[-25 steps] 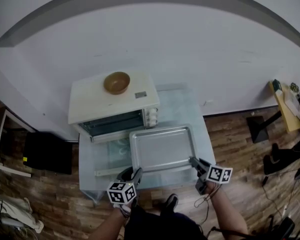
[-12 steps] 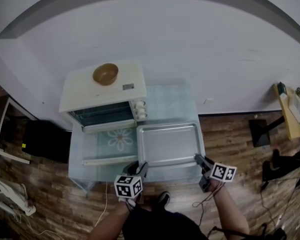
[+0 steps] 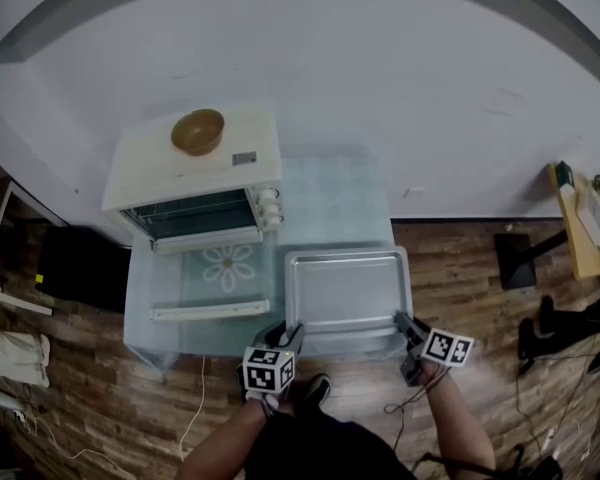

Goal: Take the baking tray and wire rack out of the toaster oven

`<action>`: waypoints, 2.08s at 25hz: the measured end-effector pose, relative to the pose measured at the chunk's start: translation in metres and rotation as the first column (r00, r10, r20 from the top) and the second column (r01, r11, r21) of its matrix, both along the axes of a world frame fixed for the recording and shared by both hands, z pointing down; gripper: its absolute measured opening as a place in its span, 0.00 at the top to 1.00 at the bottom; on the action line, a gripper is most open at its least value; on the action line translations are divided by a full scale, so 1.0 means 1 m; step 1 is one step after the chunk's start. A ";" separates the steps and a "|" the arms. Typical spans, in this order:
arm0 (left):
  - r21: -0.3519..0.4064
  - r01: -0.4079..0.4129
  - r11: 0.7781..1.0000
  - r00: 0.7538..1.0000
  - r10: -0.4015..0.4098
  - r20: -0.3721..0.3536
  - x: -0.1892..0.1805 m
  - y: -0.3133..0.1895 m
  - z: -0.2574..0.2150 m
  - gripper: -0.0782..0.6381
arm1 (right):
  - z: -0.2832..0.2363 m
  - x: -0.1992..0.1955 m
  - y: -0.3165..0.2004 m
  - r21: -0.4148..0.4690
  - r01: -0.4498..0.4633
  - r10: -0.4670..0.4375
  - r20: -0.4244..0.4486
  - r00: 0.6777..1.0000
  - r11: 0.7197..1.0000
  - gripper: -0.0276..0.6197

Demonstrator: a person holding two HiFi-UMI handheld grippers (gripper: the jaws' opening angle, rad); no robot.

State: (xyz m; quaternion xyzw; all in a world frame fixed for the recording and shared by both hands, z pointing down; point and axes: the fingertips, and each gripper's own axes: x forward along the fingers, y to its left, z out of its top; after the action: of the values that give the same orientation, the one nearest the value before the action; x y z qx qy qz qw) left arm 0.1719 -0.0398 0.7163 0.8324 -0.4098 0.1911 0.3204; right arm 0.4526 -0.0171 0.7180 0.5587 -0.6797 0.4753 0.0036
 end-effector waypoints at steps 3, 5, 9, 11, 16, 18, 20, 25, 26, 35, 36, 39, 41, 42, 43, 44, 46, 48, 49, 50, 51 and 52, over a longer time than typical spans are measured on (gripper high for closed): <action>-0.028 0.013 1.000 1.000 -0.013 0.024 -0.003 0.003 0.014 0.69 | 0.015 -0.003 0.001 -0.034 0.004 -0.003 0.004 1.000 0.999 0.82; -0.040 0.022 0.999 0.999 -0.020 0.044 -0.006 0.003 0.020 0.69 | 0.022 -0.006 0.000 -0.048 0.007 -0.008 -0.006 1.000 0.999 0.82; -0.059 0.036 0.998 0.996 -0.031 0.079 -0.011 0.002 0.026 0.69 | 0.030 -0.009 -0.003 -0.074 0.017 -0.021 -0.047 0.999 0.997 0.82; -0.072 0.041 0.997 0.995 -0.034 0.094 -0.012 0.002 0.029 0.69 | 0.033 -0.010 -0.003 -0.093 0.018 -0.025 -0.073 0.997 0.995 0.81; -0.108 0.037 0.993 0.992 -0.023 0.128 -0.015 0.003 0.042 0.69 | 0.038 -0.013 -0.003 -0.133 0.034 -0.057 -0.173 0.983 0.991 0.78; -0.114 0.038 0.993 0.990 -0.022 0.136 -0.016 0.003 0.043 0.68 | 0.040 -0.013 -0.004 -0.144 0.039 -0.070 -0.216 0.974 0.989 0.78; -0.116 0.035 0.993 0.989 -0.018 0.147 -0.015 0.002 0.043 0.68 | 0.041 -0.010 -0.004 -0.157 0.034 -0.077 -0.276 0.958 0.987 0.77; -0.093 0.020 0.995 0.978 -0.001 0.210 -0.018 0.000 0.043 0.62 | 0.025 -0.005 -0.010 -0.122 0.029 -0.081 -0.440 0.894 0.992 0.69; -0.092 0.022 0.996 0.977 -0.002 0.211 -0.020 0.000 0.043 0.61 | 0.021 -0.005 -0.012 -0.107 0.025 -0.070 -0.437 0.897 0.994 0.69; 0.001 -0.009 1.000 0.978 0.009 0.206 -0.046 0.012 -0.005 0.60 | -0.034 -0.015 -0.044 0.065 -0.007 0.031 -0.383 0.923 0.998 0.70; 0.019 -0.002 1.000 0.983 -0.002 0.184 -0.051 0.013 -0.016 0.60 | -0.040 -0.020 -0.048 0.084 -0.005 0.036 -0.368 0.929 0.996 0.70; 0.076 0.047 0.996 0.993 -0.055 0.106 -0.069 0.010 -0.050 0.60 | -0.060 -0.043 -0.061 0.139 0.008 0.038 -0.324 0.945 0.990 0.71; 0.103 0.103 0.989 0.993 -0.109 0.053 -0.087 0.003 -0.071 0.60 | -0.070 -0.062 -0.072 0.171 0.030 0.022 -0.299 0.954 0.985 0.72; 0.113 0.134 0.984 0.990 -0.139 0.032 -0.099 -0.002 -0.080 0.60 | -0.072 -0.072 -0.077 0.182 0.045 0.009 -0.285 0.959 0.982 0.72; 0.124 0.163 0.979 0.986 -0.167 0.020 -0.112 -0.006 -0.087 0.60 | -0.074 -0.083 -0.081 0.189 0.058 -0.005 -0.271 0.963 0.980 0.73; 0.137 0.187 0.973 0.981 -0.191 0.018 -0.125 -0.011 -0.094 0.60 | -0.079 -0.095 -0.086 0.198 0.070 -0.016 -0.258 0.966 0.978 0.73; 0.165 0.230 0.959 0.971 -0.238 0.025 -0.155 -0.021 -0.105 0.60 | -0.092 -0.119 -0.096 0.226 0.093 -0.036 -0.243 0.969 0.970 0.74; 0.185 0.286 0.940 0.956 -0.293 0.013 -0.187 -0.032 -0.116 0.60 | -0.101 -0.143 -0.104 0.243 0.113 -0.055 -0.235 0.971 0.963 0.76; 0.189 0.318 0.929 0.946 -0.323 -0.005 -0.203 -0.038 -0.121 0.60 | -0.104 -0.154 -0.108 0.246 0.121 -0.065 -0.226 0.972 0.962 0.76; 0.191 0.351 0.917 0.935 -0.353 -0.028 -0.218 -0.044 -0.127 0.61 | -0.105 -0.165 -0.112 0.247 0.128 -0.075 -0.213 0.974 0.960 0.76; 0.190 0.383 0.904 0.923 -0.380 -0.055 -0.233 -0.051 -0.132 0.61 | -0.106 -0.176 -0.116 0.249 0.134 -0.085 -0.196 0.977 0.959 0.77; 0.187 0.413 0.891 0.911 -0.405 -0.081 -0.247 -0.058 -0.137 0.61 | -0.109 -0.187 -0.121 0.254 0.138 -0.093 -0.181 0.979 0.957 0.77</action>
State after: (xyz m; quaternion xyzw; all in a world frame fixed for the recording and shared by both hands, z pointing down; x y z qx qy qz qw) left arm -0.0749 -0.0982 0.5796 0.7591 -0.5864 0.0604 0.2761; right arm 0.2654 -0.1376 0.6088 0.5512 -0.7661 0.3302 0.0136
